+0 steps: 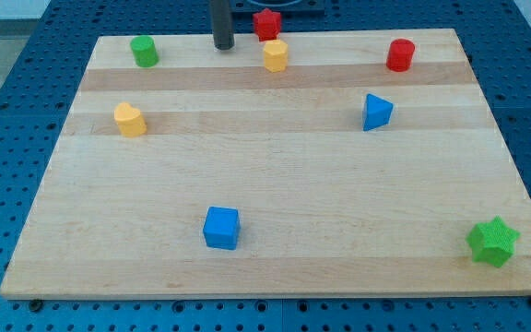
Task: Nudge the yellow heart left a bit
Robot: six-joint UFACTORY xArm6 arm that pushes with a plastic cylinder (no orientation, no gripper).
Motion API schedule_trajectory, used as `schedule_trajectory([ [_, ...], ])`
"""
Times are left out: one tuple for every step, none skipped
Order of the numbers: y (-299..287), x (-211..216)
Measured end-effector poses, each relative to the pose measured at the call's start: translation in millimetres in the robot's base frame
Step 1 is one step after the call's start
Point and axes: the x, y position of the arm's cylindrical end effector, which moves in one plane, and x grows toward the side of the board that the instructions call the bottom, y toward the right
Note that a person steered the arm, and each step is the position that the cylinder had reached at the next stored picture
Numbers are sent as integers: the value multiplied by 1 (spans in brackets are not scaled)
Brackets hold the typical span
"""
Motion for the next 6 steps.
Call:
schedule_trajectory([
  [9, 35],
  [20, 94],
  [-17, 146],
  [-68, 180],
  [-89, 180],
  [-78, 180],
])
